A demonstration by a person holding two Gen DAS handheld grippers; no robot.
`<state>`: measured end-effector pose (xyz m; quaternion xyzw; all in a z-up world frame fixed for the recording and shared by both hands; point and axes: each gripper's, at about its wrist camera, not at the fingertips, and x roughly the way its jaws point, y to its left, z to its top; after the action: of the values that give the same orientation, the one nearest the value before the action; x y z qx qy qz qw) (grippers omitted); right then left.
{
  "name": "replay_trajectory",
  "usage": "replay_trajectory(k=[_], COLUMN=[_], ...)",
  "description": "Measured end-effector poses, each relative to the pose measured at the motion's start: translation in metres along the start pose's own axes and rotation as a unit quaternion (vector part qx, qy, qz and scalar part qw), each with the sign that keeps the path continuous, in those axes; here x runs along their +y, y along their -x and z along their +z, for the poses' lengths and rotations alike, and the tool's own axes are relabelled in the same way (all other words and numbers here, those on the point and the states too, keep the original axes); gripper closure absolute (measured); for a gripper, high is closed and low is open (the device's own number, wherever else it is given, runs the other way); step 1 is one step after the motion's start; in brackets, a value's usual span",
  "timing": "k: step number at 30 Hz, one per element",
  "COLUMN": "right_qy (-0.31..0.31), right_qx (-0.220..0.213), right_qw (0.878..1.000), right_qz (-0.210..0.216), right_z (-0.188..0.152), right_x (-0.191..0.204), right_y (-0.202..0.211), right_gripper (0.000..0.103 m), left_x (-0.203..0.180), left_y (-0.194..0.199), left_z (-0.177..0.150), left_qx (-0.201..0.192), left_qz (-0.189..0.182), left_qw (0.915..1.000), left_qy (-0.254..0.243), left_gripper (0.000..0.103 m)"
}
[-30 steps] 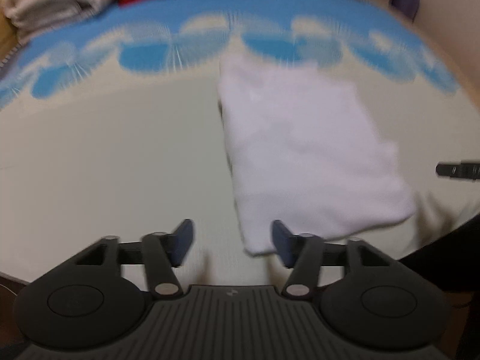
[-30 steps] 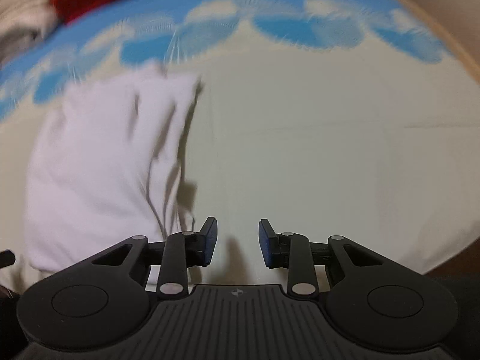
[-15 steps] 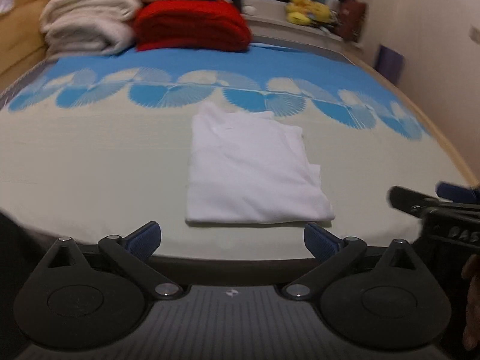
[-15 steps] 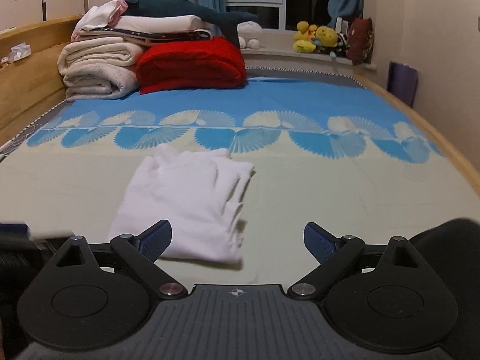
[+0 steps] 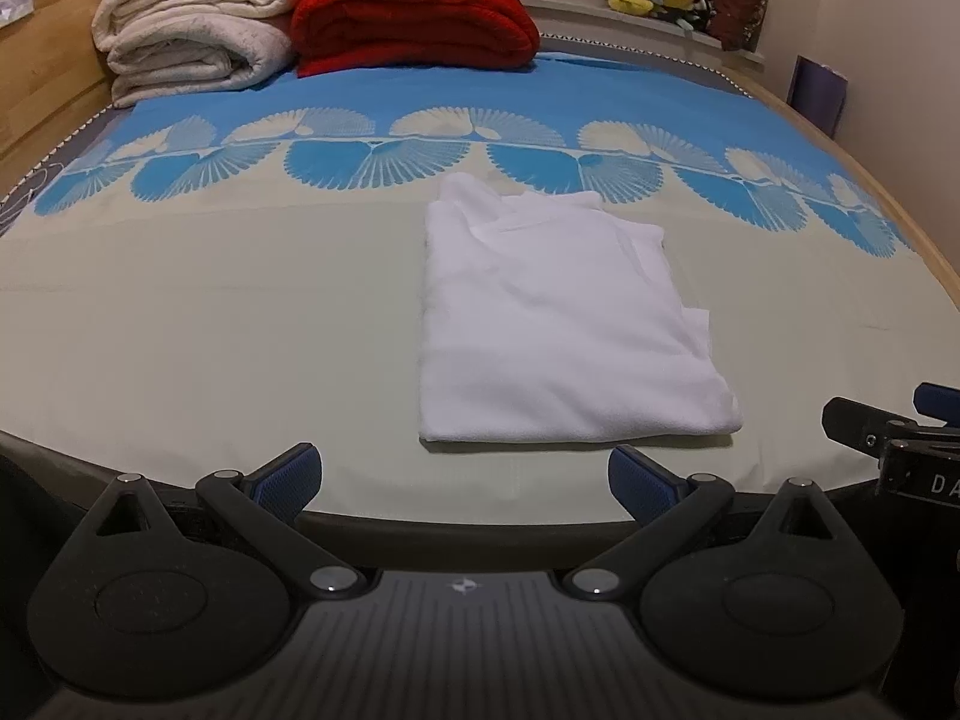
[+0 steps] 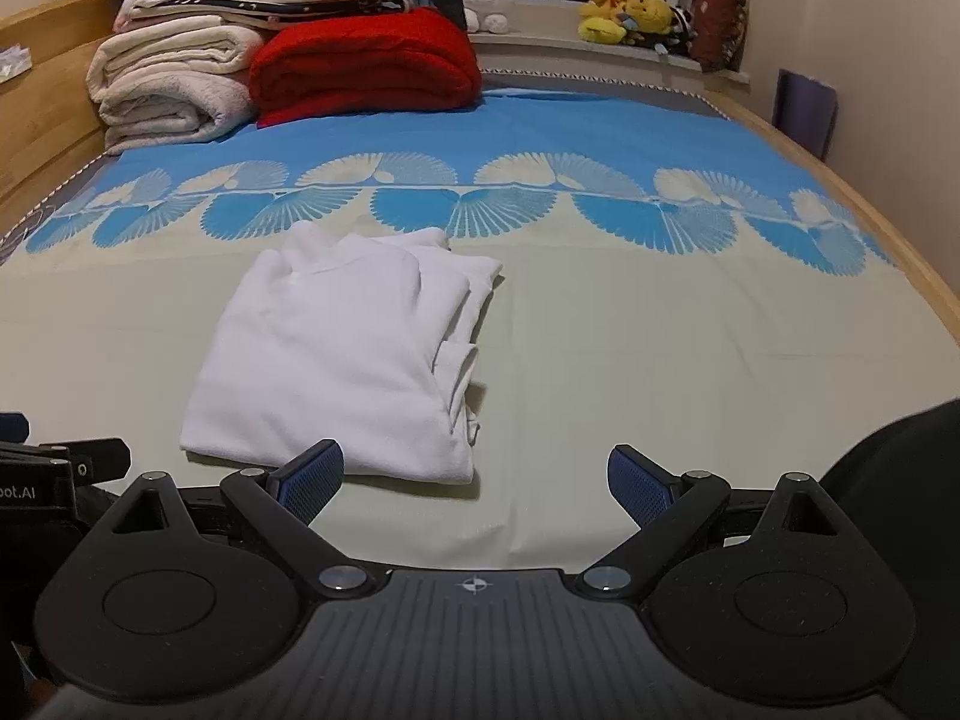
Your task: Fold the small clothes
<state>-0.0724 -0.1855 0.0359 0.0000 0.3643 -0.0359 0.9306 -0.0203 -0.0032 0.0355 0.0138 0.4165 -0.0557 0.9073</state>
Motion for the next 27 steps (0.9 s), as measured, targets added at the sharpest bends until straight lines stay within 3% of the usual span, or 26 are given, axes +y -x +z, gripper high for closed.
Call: replay_trajectory(k=[27], right_qy=[0.001], right_qx=[0.013], right_qw=[1.000], right_qz=[-0.005], right_z=[0.0003], right_x=[-0.0014], right_y=[-0.0065], right_gripper=[0.008], left_x=[-0.0018], left_y=[-0.0055], left_z=[-0.0015], left_qx=[0.016], left_qz=[-0.007], left_qw=[0.9998], left_qy=[-0.005], left_gripper=[0.001])
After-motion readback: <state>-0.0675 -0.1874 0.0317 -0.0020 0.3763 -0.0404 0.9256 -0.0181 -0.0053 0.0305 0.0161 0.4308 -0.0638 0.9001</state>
